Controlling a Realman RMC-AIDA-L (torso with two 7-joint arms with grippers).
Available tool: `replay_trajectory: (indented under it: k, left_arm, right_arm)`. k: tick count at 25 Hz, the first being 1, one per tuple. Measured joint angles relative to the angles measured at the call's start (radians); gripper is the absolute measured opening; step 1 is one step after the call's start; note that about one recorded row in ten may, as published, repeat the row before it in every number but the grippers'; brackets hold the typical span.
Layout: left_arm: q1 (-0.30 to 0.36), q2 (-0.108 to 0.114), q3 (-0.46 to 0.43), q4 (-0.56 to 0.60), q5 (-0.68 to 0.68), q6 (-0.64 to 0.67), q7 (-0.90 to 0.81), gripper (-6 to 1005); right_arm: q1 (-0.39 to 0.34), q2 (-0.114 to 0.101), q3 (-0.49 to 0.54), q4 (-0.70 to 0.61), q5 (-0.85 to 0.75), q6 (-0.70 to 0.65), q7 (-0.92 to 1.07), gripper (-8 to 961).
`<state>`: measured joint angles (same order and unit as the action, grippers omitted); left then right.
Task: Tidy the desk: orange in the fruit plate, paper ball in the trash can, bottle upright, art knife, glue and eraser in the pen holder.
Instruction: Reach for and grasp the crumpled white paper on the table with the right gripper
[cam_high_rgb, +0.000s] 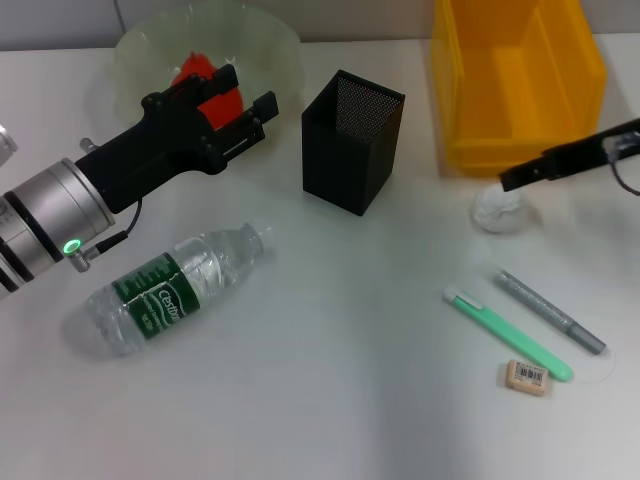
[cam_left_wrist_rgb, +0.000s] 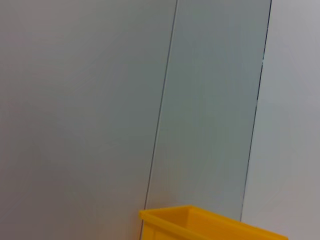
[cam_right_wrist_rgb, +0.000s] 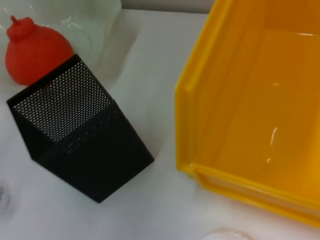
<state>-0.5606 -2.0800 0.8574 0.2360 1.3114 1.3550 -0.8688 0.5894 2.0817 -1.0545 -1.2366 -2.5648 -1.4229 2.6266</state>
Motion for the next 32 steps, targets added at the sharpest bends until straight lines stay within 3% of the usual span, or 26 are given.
replay_trajectory:
  k: [11, 32]
  left_arm:
    - [0.001, 0.000, 0.000, 0.000, 0.000, -0.025, 0.001, 654]
    - [0.013, 0.000, 0.002, -0.001, 0.000, -0.039, 0.001, 654]
  right_arm:
    - [0.110, 0.000, -0.050, 0.137, -0.096, 0.060, 0.047, 720]
    - [0.160, 0.001, -0.118, 0.252, -0.126, 0.121, 0.063, 785]
